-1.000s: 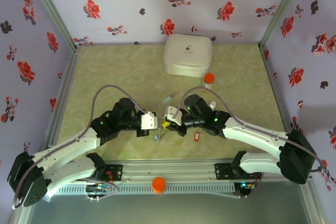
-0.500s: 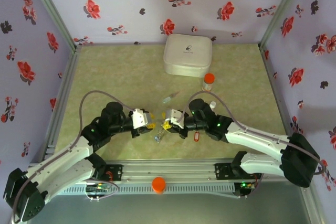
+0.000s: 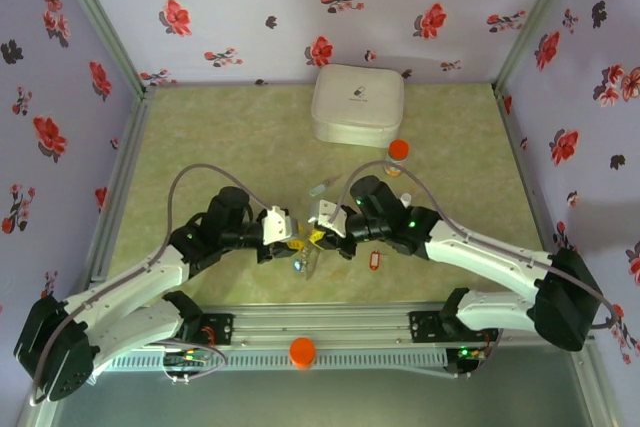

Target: Put the keys on the keyring

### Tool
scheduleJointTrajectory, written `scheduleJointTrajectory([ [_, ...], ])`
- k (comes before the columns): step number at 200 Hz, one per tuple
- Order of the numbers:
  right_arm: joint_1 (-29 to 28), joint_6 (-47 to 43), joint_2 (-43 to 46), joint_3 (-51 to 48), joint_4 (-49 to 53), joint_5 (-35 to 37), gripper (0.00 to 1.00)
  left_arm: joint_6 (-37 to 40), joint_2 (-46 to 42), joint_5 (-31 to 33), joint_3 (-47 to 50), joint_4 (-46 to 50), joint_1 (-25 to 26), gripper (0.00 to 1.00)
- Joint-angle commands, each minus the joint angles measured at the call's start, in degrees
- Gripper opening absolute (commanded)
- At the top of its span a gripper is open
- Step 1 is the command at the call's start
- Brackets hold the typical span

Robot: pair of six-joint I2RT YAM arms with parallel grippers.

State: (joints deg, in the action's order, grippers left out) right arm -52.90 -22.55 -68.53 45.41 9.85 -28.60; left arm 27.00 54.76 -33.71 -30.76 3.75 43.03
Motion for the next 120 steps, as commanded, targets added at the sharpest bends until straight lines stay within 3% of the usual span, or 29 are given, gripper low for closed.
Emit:
scheduleJointTrajectory([
  [1, -0.55, -1.09, -1.16, 3.37, 7.12, 0.56, 0.0, 2.17, 0.69, -1.17, -2.24, 0.59, 0.39, 0.27],
  [51, -1.25, -2.14, -3.84, 8.25, 12.67, 1.97, 0.0, 2.65, 2.07, -2.51, -3.34, 1.85, 0.57, 0.19],
  [120, -2.17, -1.47, -6.01, 10.17, 11.56, 1.66, 0.0, 2.57, 2.9, -3.37, -3.67, 1.83, 0.59, 0.11],
])
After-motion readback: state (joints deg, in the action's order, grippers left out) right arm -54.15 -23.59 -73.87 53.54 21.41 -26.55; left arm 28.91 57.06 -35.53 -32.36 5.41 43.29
